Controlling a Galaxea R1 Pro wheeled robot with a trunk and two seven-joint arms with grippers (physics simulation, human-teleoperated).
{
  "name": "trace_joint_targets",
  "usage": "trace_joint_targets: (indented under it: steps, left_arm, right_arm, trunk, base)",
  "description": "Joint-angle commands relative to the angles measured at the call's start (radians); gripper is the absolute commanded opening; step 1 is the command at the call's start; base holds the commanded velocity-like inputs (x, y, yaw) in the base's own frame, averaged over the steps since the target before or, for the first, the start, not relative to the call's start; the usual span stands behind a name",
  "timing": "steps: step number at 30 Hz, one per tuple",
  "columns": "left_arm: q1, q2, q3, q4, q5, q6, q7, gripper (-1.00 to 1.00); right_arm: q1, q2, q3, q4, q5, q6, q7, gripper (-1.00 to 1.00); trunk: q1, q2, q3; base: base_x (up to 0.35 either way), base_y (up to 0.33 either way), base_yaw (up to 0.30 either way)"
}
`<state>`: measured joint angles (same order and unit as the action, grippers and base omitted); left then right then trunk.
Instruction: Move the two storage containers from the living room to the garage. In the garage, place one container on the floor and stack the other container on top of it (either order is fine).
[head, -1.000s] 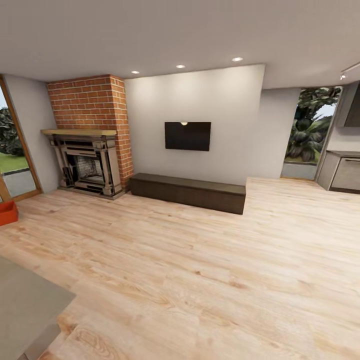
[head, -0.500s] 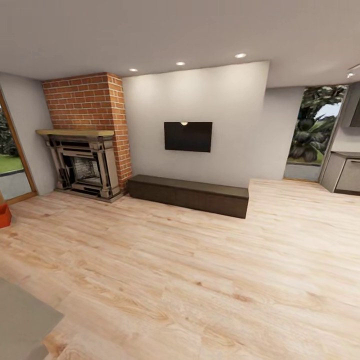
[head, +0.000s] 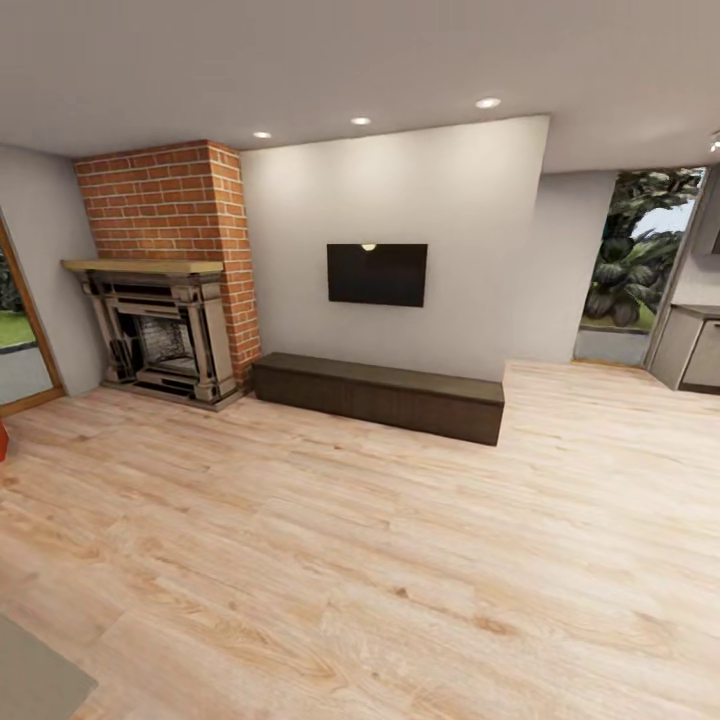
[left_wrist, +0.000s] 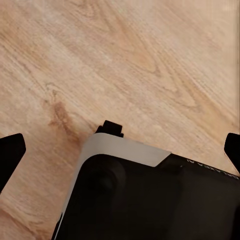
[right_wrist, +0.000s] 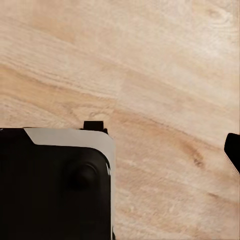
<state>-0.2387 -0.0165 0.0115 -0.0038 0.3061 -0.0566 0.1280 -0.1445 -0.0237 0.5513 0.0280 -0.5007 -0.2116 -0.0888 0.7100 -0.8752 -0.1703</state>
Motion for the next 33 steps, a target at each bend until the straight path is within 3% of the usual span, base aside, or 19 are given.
trace_joint_targets:
  steps: [1, 9, 33]
  left_arm:
    - [-0.001, 0.0, 0.001, 0.001, 0.004, -0.003, 0.002, 1.0]
    - [-0.001, 0.0, 0.001, 0.001, 0.004, -0.005, 0.003, 1.0]
    - [-0.001, 0.0, 0.001, 0.001, 0.004, -0.006, 0.003, 1.0]
  right_arm:
    - [-0.001, 0.001, 0.009, 0.003, -0.007, -0.005, 0.0, 1.0]
    - [-0.001, 0.0, 0.004, 0.003, -0.013, -0.005, 0.001, 1.0]
    - [-0.001, -0.001, 0.004, 0.003, -0.015, -0.005, 0.001, 1.0]
  trunk:
    - [0.001, -0.001, -0.001]
    - [0.001, -0.001, -0.001]
    - [0.001, -0.001, -0.001]
  base:
    - [0.326, 0.0, 0.0]
    - [0.326, 0.0, 0.057]
    - [0.326, 0.0, 0.262]
